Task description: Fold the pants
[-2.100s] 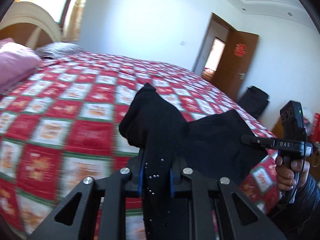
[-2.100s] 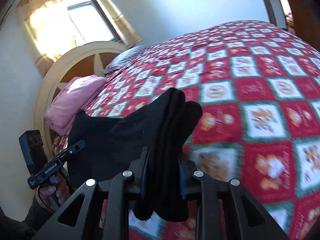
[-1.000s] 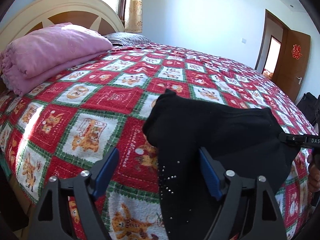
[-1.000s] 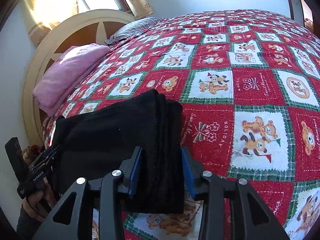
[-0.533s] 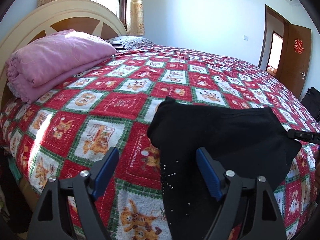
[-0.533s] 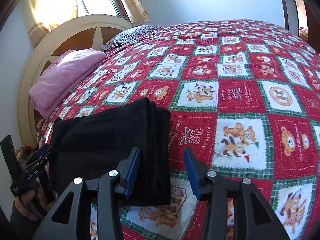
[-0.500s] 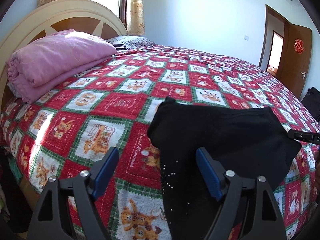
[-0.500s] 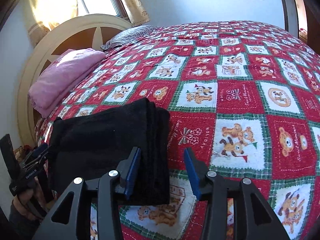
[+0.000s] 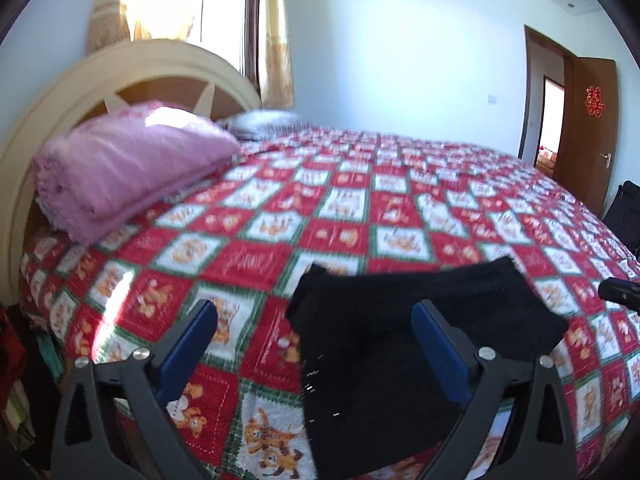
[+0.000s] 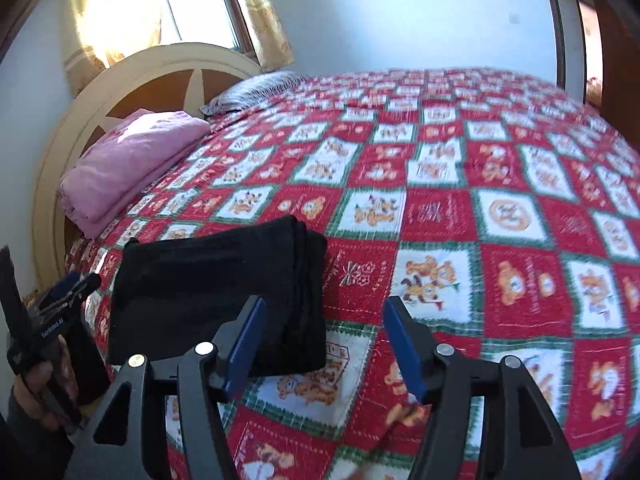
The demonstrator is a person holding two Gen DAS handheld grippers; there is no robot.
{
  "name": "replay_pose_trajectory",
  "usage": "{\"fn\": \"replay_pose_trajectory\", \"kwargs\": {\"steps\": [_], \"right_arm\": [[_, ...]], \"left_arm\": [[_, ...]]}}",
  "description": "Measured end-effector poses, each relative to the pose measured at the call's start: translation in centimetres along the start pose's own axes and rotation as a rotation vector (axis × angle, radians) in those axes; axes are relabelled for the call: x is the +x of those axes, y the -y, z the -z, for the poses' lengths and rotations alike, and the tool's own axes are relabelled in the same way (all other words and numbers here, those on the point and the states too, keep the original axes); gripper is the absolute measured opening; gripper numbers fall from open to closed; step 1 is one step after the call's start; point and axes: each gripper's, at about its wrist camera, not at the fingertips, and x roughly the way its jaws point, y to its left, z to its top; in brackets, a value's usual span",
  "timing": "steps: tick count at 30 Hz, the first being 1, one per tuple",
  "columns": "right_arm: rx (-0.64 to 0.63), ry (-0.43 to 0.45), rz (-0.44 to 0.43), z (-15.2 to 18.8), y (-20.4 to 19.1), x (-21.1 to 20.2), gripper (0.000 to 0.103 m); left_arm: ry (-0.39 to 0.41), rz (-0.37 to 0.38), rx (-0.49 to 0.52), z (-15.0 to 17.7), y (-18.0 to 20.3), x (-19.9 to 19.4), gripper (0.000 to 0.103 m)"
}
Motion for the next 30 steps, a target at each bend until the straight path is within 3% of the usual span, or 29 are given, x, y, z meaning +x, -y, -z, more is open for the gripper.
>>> {"fn": "replay_pose_trajectory", "kwargs": {"steps": [5, 12, 15, 21, 30], "right_arm": [[-0.093, 0.083, 0.063, 0.5, -1.4, -5.5, 0.066], [-0.144, 0.152, 0.112, 1.9, -2.2, -9.7, 0.074], [-0.184, 0.165, 0.151, 2.0, -3.1, -10.4, 0.076], [-0.199, 0.177, 0.149, 2.6, -4.1, -11.1, 0.076], [-0.216, 0.197, 0.14, 2.8, -4.8, -11.6, 0.077]], "left_arm": [[0.062, 0.008, 0.003, -1.5, 1.7, -2.7, 0.1], [0.152, 0.0, -0.047, -2.4, 2.9, -6.3, 0.103], [0.159, 0.013, -0.064, -2.3, 3.1, -7.1, 0.103], [0.196, 0.018, -0.055, -2.5, 3.6, -8.2, 0.103], [0.189, 0.011, -0.046, -2.1, 4.1, -8.1, 0.103]]}}
